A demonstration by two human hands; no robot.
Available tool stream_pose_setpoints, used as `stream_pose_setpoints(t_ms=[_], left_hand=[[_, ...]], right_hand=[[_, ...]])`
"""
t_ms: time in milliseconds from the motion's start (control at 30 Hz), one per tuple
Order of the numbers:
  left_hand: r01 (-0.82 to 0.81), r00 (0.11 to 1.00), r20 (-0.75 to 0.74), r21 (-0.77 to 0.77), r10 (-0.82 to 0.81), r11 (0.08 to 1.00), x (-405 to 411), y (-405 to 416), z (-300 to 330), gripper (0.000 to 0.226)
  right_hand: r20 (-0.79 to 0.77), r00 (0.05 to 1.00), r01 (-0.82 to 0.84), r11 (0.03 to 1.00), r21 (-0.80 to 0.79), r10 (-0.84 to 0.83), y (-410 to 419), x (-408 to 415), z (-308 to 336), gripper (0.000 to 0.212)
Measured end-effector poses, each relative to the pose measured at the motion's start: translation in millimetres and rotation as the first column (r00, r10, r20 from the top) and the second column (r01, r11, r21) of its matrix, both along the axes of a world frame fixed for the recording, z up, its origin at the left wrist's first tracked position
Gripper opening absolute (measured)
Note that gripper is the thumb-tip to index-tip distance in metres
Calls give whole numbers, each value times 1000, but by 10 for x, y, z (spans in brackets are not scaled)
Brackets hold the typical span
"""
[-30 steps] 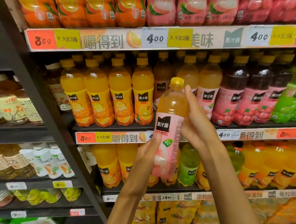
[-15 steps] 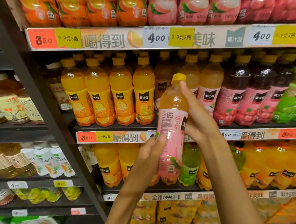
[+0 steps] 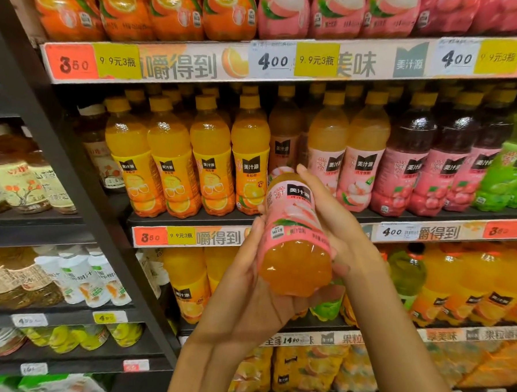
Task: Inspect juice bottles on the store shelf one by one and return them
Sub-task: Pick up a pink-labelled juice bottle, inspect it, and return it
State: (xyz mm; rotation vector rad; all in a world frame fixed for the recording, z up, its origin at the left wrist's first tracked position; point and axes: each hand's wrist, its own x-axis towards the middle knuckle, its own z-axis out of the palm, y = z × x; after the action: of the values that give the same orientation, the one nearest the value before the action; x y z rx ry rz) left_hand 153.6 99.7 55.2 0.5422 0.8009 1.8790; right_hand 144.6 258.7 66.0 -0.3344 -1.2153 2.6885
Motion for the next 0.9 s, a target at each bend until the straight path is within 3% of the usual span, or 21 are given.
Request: stream_pose_setpoints(t_ms=[67, 133, 200, 267, 367, 433, 500, 633, 900], left_hand=[[41, 998, 44, 67, -44, 997, 28, -6, 5, 74], [67, 998, 11, 90, -69, 994, 37, -24, -63, 63], [37, 996, -77, -31, -39, 999, 14, 9, -109, 58], [-38, 983, -182, -186, 3, 982, -4, 28, -104, 58], [-197, 911, -405, -257, 80, 946, -73, 1, -164, 54], [-236, 842, -532, -221, 86, 946, -88, -23, -194, 41], [-239, 820, -563, -175, 102, 955, -88, -33, -227, 34], [-289, 782, -596, -88, 182, 953, -101, -7, -287, 44], [-405, 641, -714, -2, 283, 914, -238, 126, -408, 59]], right_hand=[[-2, 1000, 4, 1000, 4, -4, -6, 14, 12, 39], [16, 1000, 12, 999, 45, -13, -1, 16, 57, 42], [9, 998, 56, 990, 132, -58, 4, 21, 116, 53], [-75, 991, 126, 970, 207, -112, 27, 28, 162, 46], [-183, 972, 201, 920, 337, -145, 36, 78, 209, 43], [-230, 964, 226, 875, 429, -136, 20, 102, 220, 56], [-242, 960, 248, 829, 501, -141, 2, 129, 216, 61], [-205, 960, 282, 674, 683, -193, -9, 205, 213, 70], [-449, 891, 394, 619, 679, -75, -122, 397, 202, 59]])
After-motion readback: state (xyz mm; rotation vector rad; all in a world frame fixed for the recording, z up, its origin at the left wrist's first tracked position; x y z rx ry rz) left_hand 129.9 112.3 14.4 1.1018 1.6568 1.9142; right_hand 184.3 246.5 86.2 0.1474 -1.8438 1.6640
